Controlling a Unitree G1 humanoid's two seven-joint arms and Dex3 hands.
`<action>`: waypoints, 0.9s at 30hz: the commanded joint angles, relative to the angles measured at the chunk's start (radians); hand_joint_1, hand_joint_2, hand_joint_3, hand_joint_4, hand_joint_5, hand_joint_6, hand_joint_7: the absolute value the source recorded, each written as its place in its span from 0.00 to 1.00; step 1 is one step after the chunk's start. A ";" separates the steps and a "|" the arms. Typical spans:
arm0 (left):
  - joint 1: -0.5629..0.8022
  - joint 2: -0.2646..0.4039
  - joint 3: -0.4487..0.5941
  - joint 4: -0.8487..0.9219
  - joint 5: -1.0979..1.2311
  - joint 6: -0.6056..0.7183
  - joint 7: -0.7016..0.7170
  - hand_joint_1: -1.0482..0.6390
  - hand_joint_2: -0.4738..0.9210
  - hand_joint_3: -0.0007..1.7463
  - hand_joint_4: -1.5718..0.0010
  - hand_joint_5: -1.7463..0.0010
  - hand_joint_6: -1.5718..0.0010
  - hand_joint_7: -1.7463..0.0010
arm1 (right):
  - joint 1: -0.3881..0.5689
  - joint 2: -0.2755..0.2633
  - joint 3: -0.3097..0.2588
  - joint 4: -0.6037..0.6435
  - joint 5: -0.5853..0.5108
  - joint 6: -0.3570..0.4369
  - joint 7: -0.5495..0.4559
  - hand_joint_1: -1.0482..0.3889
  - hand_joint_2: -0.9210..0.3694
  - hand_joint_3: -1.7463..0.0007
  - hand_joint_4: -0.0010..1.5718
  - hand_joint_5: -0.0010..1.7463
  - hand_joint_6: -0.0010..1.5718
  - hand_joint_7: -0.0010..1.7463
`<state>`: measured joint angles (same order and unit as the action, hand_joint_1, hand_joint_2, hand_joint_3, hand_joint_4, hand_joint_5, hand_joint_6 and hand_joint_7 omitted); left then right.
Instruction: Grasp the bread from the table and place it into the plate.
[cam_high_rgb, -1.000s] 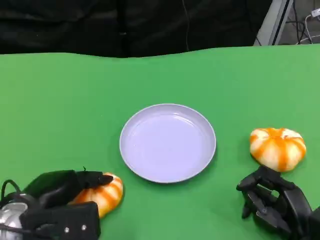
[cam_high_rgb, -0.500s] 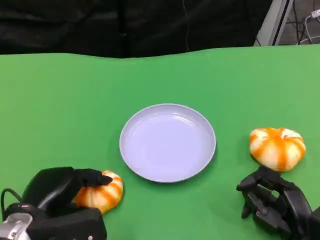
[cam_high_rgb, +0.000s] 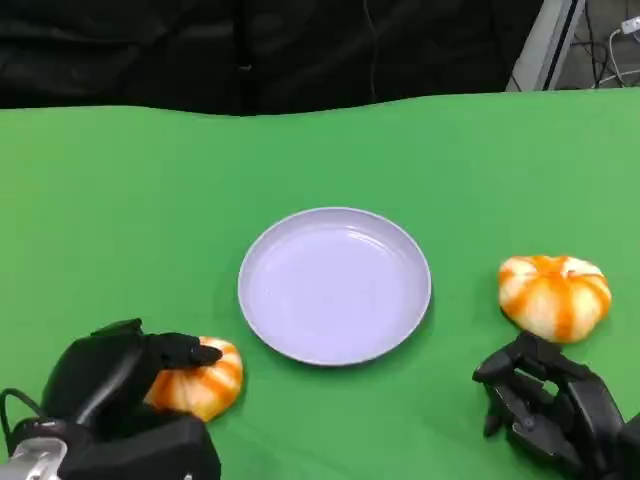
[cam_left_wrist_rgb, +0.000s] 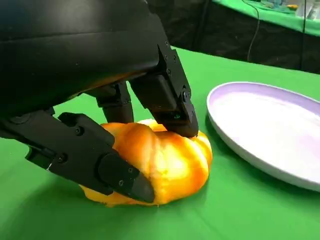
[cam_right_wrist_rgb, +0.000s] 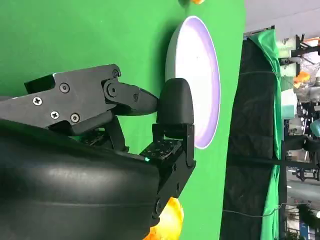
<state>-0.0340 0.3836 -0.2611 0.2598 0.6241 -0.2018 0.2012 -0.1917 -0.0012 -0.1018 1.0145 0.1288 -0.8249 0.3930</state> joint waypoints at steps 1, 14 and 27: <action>0.027 0.014 0.023 -0.051 0.003 0.025 -0.003 0.57 1.00 0.05 0.53 0.04 0.16 0.89 | 0.008 -0.009 -0.001 0.001 -0.009 0.000 -0.007 0.53 0.00 0.70 0.46 1.00 0.43 0.81; 0.100 0.019 0.085 -0.300 0.005 0.075 -0.043 0.59 0.99 0.04 0.49 0.08 0.16 0.88 | 0.005 -0.011 -0.002 0.007 -0.011 0.003 -0.008 0.53 0.00 0.71 0.46 1.00 0.43 0.81; 0.120 0.013 0.122 -0.438 0.044 0.085 -0.034 0.58 0.97 0.05 0.44 0.10 0.13 0.87 | 0.004 -0.007 -0.007 0.009 -0.007 0.005 0.001 0.54 0.00 0.70 0.46 1.00 0.43 0.80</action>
<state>0.0782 0.3877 -0.1572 -0.1452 0.6497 -0.1174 0.1645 -0.1921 -0.0006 -0.1031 1.0174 0.1181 -0.8251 0.3957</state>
